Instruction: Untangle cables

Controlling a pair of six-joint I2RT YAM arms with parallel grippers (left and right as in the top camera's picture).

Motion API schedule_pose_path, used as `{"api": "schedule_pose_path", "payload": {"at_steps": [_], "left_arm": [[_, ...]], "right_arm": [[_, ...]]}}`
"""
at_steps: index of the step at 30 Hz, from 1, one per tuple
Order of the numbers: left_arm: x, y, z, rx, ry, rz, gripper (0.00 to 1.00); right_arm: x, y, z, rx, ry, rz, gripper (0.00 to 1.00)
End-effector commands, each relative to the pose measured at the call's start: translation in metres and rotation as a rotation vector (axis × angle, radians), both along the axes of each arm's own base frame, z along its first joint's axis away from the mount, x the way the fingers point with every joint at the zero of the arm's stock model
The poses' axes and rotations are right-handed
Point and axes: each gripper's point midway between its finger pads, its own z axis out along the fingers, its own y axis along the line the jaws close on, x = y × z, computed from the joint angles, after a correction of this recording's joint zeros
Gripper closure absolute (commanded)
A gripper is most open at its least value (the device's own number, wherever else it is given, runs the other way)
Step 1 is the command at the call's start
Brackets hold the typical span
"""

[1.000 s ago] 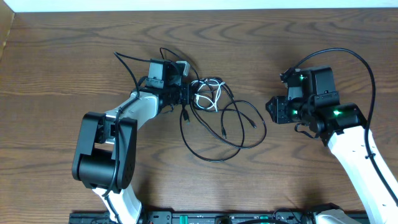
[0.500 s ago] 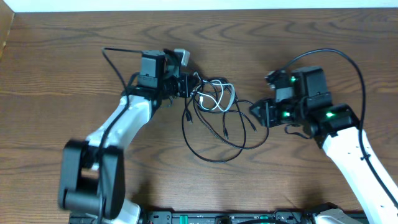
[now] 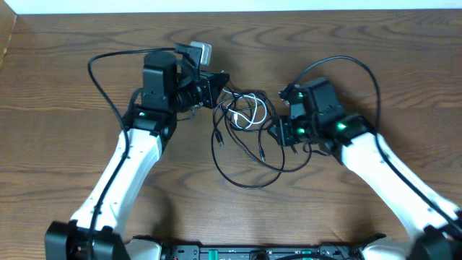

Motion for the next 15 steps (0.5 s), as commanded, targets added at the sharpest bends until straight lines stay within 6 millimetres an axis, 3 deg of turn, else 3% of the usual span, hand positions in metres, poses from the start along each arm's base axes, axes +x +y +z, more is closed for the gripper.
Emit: {"api": "schedule_pose_path", "payload": {"at_steps": [1, 10, 15], "left_arm": [[-0.008, -0.002, 0.024, -0.036, -0.036, -0.013, 0.93], [-0.028, -0.002, 0.066, -0.080, -0.123, -0.031, 0.93], [-0.042, 0.001, 0.094, -0.101, -0.193, -0.030, 0.92]], "right_arm": [[0.009, 0.013, -0.020, -0.005, 0.026, -0.019, 0.61], [0.021, 0.047, -0.077, 0.037, 0.089, 0.016, 0.62], [0.021, 0.052, -0.082, 0.038, 0.085, 0.026, 0.62]]}}
